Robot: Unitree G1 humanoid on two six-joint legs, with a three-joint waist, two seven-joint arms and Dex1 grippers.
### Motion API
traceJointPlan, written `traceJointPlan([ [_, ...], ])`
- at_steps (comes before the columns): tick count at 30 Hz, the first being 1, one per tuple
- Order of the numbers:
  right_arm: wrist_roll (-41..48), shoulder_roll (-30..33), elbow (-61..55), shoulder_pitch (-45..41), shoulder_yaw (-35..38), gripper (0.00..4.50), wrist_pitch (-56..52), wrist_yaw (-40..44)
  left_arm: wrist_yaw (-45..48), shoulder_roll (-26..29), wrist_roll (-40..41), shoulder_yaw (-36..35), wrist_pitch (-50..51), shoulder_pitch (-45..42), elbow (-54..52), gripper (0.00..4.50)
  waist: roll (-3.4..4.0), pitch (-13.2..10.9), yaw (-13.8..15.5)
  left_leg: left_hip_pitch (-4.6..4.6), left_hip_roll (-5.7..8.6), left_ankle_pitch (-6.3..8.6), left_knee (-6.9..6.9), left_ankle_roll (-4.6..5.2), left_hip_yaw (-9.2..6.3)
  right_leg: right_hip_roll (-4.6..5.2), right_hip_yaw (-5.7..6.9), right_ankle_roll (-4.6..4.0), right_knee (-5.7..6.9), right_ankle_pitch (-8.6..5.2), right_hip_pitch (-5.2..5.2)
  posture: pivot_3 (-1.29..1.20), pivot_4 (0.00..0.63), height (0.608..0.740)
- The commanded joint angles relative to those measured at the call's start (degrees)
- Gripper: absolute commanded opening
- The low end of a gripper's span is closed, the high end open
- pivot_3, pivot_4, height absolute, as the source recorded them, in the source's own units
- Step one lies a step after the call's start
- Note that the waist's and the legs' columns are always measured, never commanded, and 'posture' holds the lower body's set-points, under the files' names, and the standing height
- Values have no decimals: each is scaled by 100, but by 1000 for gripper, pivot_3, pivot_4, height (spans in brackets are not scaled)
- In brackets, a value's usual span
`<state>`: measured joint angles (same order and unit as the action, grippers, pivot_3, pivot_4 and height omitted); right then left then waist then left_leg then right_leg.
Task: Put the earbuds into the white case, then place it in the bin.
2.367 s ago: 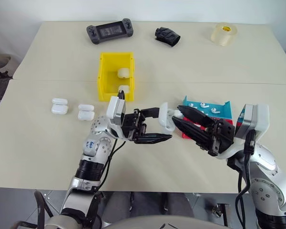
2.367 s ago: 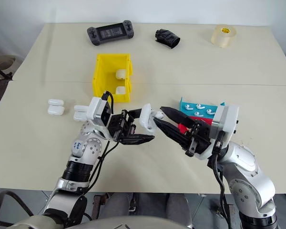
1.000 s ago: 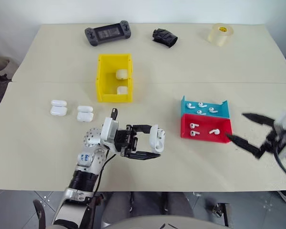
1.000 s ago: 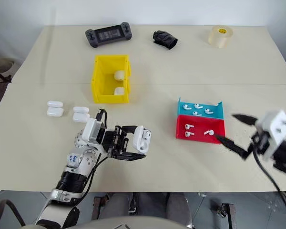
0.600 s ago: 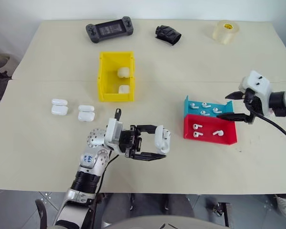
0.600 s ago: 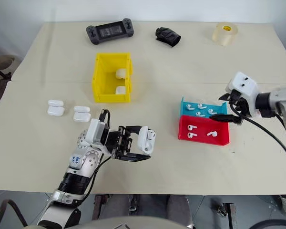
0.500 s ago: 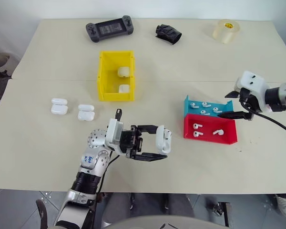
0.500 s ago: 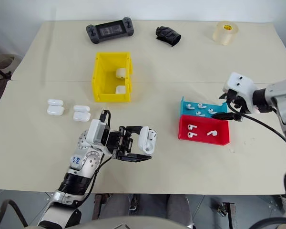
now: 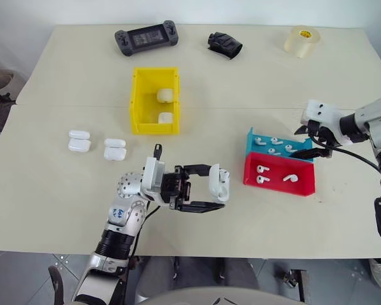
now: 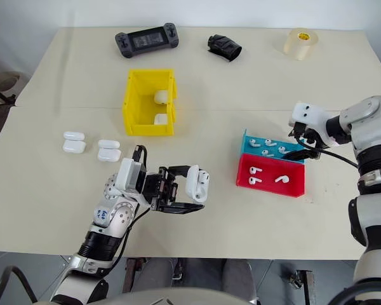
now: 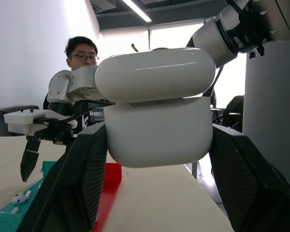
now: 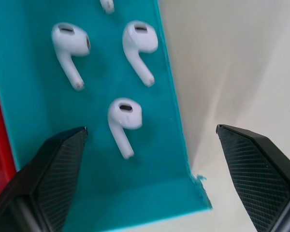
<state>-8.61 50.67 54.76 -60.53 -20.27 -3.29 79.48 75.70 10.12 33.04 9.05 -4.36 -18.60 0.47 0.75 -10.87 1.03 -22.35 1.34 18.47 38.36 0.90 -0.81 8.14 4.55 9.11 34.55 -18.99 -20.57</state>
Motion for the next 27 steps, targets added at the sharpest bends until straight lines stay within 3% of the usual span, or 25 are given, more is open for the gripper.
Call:
traceJointPlan([
  [1,-144,-50,119,-116,83,4486,232,11,-54,-19,0,34,-76,15,-278,2796,0,0,-9,0,0,0,0,0,0,0,0,0,1,0,0,0,150,740],
  [3,-192,-102,172,-114,102,4486,293,-6,-73,-20,-2,37,-74,4,-280,2796,0,0,-15,1,-1,0,1,0,0,-1,0,0,3,0,0,0,150,740],
  [6,-234,-167,237,-132,146,3914,405,-32,-97,-16,0,30,-77,-21,-274,2796,0,0,-34,2,0,0,4,0,-1,-1,0,0,7,0,1,0,150,740],
  [13,-299,-200,308,-128,156,1659,500,16,-134,13,22,26,-28,-47,-311,2796,0,0,-35,0,-1,0,39,0,-4,0,-3,0,30,0,3,0,150,740],
  [27,-325,-340,256,-46,266,1659,615,-20,-184,46,43,17,49,-67,-383,2796,0,0,-94,0,-1,0,47,0,-12,0,-8,0,40,0,2,0,150,740],
])
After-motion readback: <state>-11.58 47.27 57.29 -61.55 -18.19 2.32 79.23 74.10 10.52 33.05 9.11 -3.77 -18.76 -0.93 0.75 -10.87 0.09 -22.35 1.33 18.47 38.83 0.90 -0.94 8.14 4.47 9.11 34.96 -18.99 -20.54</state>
